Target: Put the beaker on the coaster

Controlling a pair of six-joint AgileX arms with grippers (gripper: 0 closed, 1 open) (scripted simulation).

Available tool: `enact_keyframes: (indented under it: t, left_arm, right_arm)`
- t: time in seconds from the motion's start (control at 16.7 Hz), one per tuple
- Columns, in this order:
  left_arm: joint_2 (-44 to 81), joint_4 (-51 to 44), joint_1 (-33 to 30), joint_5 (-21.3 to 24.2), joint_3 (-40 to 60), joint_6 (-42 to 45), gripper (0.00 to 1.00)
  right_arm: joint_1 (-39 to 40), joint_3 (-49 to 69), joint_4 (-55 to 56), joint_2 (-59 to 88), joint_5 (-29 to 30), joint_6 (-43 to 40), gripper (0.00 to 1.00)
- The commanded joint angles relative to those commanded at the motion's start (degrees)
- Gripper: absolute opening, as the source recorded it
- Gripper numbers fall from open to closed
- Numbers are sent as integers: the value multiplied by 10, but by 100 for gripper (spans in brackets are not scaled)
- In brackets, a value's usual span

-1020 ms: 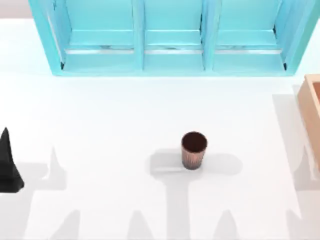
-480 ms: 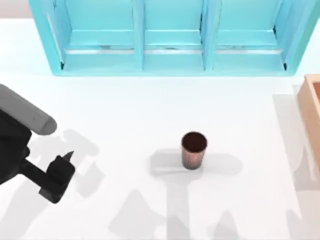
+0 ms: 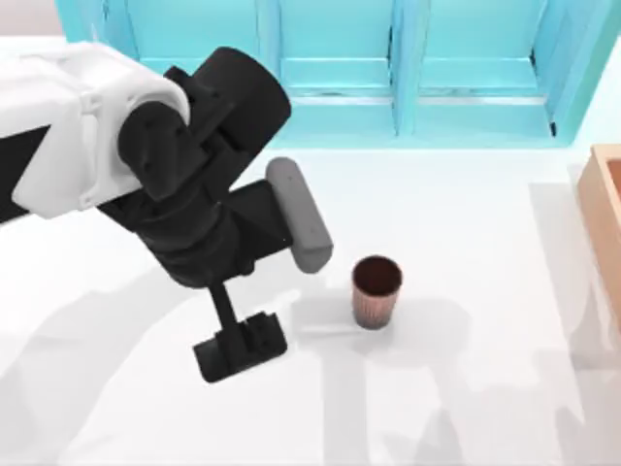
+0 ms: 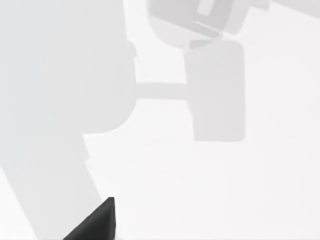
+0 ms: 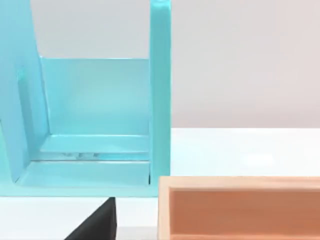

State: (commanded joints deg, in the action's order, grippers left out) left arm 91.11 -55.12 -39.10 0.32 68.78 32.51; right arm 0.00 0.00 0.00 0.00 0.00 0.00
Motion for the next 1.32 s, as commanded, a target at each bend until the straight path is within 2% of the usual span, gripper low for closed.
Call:
enact_keyframes:
  t: [0.42, 0.72, 0.96, 1.32]
  left_arm:
    - [267, -201, -83, 1, 321, 76, 100]
    - [363, -285, -101, 0, 503, 96, 100]
    - [392, -315, -102, -2, 578, 99, 100]
    - [392, -316, -99, -2, 584, 99, 100]
  right_arm:
    - [0, 0, 0, 0, 0, 0, 100]
    - [0, 0, 0, 0, 0, 0, 100]
    - [0, 0, 0, 0, 0, 0, 100]
    - [0, 0, 0, 0, 0, 0, 100]
